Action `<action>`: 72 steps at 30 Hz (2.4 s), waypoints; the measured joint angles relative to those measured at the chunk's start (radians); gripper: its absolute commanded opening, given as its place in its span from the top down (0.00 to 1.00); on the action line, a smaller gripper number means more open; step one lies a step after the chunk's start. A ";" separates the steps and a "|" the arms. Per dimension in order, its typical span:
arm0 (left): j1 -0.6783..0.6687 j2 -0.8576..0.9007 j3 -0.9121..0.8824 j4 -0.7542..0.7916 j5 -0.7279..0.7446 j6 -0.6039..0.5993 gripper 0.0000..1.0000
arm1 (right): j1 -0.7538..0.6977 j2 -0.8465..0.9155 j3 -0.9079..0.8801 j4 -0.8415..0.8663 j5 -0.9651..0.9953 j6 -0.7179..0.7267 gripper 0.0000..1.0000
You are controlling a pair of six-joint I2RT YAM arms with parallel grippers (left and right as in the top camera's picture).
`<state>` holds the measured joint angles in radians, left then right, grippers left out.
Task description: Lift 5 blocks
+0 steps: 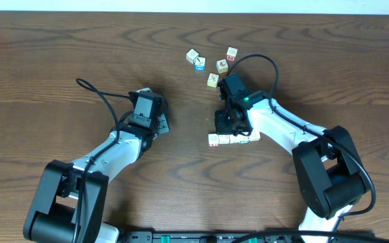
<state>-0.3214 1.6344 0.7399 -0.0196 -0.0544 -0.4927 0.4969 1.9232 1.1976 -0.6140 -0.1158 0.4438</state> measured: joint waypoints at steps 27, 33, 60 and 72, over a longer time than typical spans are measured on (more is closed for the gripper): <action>0.000 0.000 0.000 0.000 0.000 0.000 0.92 | -0.055 0.000 0.000 -0.010 0.016 -0.028 0.99; 0.000 0.000 0.000 0.000 0.000 0.000 0.93 | -0.055 0.000 0.000 -0.016 0.015 -0.028 0.99; 0.000 0.000 0.000 0.000 0.000 0.000 0.93 | -0.054 0.000 0.000 -0.036 0.023 -0.031 0.99; 0.000 0.000 0.000 0.000 0.000 0.000 0.93 | -0.054 0.000 0.000 0.024 0.024 -0.056 0.99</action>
<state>-0.3214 1.6344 0.7399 -0.0196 -0.0547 -0.4927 0.4427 1.9232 1.1976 -0.5900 -0.0914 0.3882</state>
